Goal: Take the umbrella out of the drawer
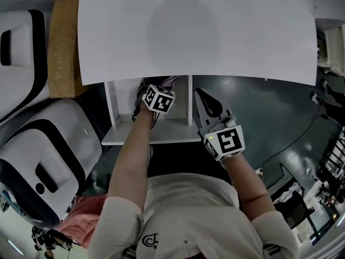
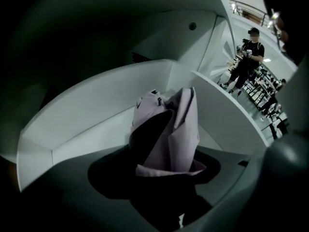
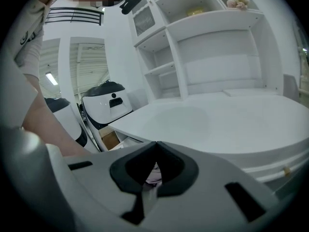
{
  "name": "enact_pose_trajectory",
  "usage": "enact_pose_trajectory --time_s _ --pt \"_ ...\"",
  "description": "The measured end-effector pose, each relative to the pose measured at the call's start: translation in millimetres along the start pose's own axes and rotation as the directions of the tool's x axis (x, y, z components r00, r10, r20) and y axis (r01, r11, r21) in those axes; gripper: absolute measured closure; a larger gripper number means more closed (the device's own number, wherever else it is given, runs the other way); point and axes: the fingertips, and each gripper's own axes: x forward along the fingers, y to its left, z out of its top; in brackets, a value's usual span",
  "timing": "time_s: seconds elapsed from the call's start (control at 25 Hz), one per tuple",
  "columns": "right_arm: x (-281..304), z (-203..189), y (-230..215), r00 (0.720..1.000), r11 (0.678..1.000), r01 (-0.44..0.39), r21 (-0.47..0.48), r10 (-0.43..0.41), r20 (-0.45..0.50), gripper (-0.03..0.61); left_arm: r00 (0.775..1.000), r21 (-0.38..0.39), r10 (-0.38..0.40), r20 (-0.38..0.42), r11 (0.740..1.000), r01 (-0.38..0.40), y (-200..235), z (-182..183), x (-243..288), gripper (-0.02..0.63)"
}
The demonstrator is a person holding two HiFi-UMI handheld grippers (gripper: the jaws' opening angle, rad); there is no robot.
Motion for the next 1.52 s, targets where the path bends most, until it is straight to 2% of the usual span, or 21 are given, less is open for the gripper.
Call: enact_pose_trajectory --time_s 0.12,0.36,0.48,0.6,1.04,1.16,1.32,1.52 --pt "-3 1 1 1.0 1.0 0.009 -0.017 -0.009 0.002 0.572 1.0 -0.004 -0.001 -0.004 1.0 0.001 3 -1 -2 0.338" --pt "-14 11 9 0.999 0.995 0.023 -0.093 -0.021 0.024 0.572 0.998 0.021 -0.052 -0.023 0.998 0.052 5 -4 -5 0.381" --pt "-21 15 3 0.999 0.99 0.034 -0.14 -0.029 0.031 0.572 0.994 0.004 -0.105 -0.031 0.994 0.105 -4 -4 -13 0.387" --pt "-25 24 -1 0.997 0.985 0.052 -0.163 -0.044 0.056 0.572 0.992 0.021 -0.127 0.007 0.992 0.126 -12 11 -29 0.387" --pt "-56 60 12 0.987 0.983 0.108 -0.148 -0.087 0.138 0.572 0.985 0.108 -0.162 0.058 0.982 0.155 -31 21 -98 0.387" --pt "-63 66 22 0.986 0.987 0.098 -0.128 -0.079 0.147 0.572 0.982 0.121 -0.165 0.092 0.981 0.153 -34 21 -123 0.387" --pt "-70 77 34 0.982 0.989 0.089 -0.115 -0.068 0.174 0.572 0.974 0.094 -0.155 0.164 0.986 0.141 -36 28 -160 0.387" --pt "-81 101 39 0.976 0.988 0.114 -0.101 -0.093 0.197 0.572 0.952 0.093 -0.141 0.272 0.988 0.119 -41 52 -205 0.387"
